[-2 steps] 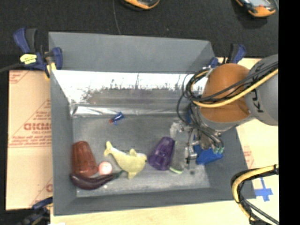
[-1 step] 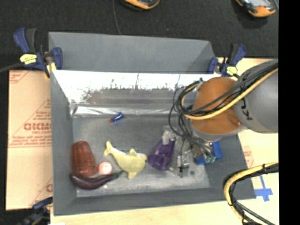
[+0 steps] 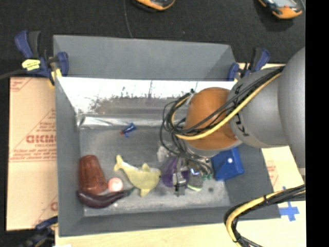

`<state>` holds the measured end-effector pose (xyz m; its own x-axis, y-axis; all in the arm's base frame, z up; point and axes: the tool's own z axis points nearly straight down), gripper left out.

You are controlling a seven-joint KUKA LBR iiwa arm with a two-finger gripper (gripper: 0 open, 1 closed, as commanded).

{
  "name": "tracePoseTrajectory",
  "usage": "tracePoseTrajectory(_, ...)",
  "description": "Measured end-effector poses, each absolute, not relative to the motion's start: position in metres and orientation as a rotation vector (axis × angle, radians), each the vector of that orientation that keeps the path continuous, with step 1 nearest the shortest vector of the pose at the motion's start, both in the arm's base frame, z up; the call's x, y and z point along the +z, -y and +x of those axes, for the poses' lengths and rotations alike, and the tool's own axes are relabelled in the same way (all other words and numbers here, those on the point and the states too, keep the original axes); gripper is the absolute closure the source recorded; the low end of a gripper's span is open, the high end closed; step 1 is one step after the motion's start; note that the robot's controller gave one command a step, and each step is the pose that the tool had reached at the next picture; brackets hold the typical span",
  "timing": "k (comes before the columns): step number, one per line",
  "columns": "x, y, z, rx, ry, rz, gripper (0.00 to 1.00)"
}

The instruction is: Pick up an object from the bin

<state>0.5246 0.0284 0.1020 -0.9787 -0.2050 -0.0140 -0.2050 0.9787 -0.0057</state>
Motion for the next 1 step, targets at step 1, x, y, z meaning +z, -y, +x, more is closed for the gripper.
tracePoseTrajectory(1, 0.1203, 0.0071, 0.5173, -0.017, -3.109, -0.306, 1.00)
